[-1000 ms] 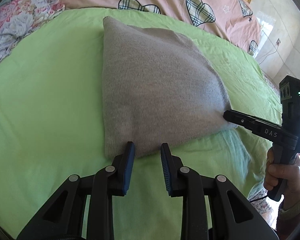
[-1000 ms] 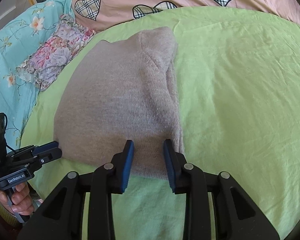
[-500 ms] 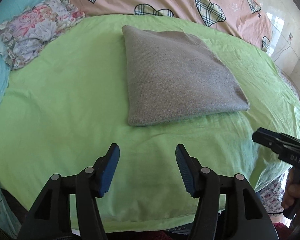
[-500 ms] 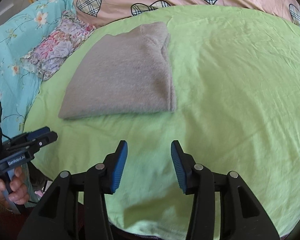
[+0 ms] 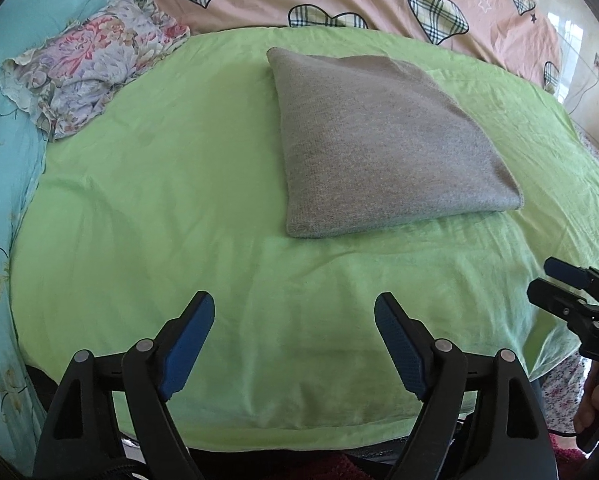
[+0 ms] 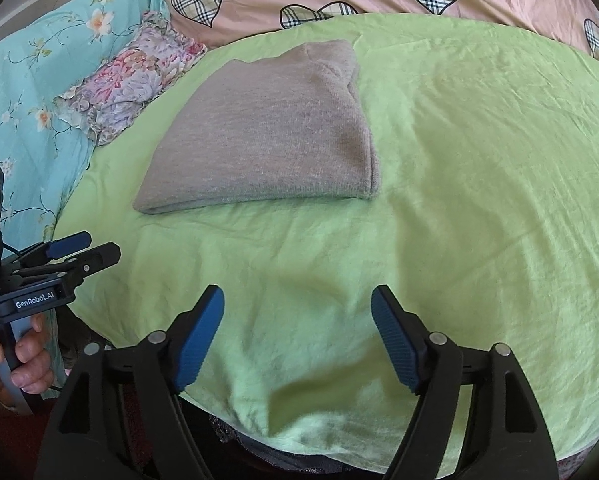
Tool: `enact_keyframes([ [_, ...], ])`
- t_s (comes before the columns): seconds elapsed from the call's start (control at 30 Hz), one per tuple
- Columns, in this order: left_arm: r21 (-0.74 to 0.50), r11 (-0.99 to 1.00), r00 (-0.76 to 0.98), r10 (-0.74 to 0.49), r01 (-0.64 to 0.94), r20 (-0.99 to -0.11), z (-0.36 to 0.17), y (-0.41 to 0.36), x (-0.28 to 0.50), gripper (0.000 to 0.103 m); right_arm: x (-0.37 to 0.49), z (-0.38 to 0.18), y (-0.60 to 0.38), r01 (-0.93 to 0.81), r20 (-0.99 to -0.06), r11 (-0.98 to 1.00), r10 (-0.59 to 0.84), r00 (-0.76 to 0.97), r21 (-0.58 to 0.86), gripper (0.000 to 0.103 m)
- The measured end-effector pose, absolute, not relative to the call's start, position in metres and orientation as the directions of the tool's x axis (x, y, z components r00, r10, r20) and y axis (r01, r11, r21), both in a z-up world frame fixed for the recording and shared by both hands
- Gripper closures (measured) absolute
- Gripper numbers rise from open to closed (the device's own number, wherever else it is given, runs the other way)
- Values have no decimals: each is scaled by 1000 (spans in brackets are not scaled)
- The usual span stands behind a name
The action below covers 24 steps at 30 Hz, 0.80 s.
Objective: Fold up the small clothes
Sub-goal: 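Release the sweater and pull both tools back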
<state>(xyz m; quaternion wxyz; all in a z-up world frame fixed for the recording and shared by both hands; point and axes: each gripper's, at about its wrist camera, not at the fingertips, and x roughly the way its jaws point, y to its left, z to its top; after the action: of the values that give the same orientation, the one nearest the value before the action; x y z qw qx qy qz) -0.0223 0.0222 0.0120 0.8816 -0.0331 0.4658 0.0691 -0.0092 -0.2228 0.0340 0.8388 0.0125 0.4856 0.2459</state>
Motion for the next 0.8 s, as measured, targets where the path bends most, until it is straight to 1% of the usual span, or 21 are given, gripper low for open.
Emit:
enact_keyframes([
  [0.13,16,986,552,108,-169,-827,12,26,-20,20,-6,37,-221,-408,-806,878,422,416,250,19],
  [0.43,47,983,585,143,-175,-799,28,27,-8,19,12,47,-213,-439,-793,865,439,423,244,16],
  [0.57,55,983,603,152,-176,-783,37,26,3,17,21,52,-206,-459,-786,855,450,424,242,16],
  [0.7,61,981,616,165,-186,-770,43,28,15,12,38,57,-198,-478,-792,848,447,417,227,12],
  [0.8,63,982,618,163,-180,-769,47,30,28,10,52,63,-192,-483,-791,849,441,424,215,11],
])
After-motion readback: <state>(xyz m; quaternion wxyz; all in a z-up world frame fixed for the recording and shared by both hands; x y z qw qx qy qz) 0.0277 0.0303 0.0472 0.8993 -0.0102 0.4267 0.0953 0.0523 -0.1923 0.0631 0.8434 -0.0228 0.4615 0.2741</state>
